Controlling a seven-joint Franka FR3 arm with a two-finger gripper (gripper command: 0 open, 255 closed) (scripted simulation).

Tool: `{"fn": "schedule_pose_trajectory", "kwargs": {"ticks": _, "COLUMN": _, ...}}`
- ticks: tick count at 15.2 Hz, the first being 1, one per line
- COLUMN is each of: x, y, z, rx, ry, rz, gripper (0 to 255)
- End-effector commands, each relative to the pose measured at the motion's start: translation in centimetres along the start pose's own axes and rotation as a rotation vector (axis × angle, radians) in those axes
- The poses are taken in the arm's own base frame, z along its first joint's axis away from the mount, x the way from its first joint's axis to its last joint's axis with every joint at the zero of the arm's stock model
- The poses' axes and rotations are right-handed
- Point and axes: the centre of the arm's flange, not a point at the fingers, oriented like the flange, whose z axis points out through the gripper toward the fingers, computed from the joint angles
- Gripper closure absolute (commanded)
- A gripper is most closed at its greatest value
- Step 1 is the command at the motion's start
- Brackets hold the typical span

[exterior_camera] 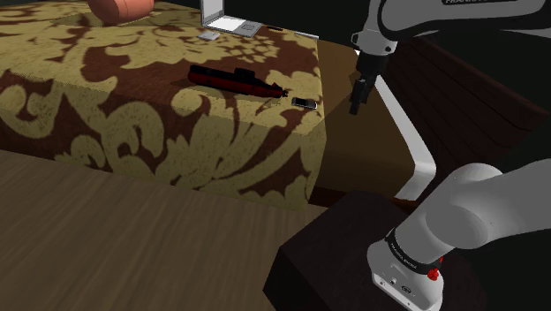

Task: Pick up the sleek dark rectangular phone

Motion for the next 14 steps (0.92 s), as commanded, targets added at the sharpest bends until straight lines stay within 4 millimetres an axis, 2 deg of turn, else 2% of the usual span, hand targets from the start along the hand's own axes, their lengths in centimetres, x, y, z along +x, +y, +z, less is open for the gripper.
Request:
{"fn": "schedule_pose_trajectory", "kwargs": {"ticks": 1, "x": 1.5, "y": 1.6, "z": 1.0, "rx": 0.003, "ry": 0.014, "rz": -0.024, "gripper": 0}}
{"fn": "schedule_pose_trajectory", "kwargs": {"ticks": 14, "x": 12.9, "y": 12.4, "z": 6.3, "rx": 0.033, "ry": 0.099, "rz": -0.165, "gripper": 0}}
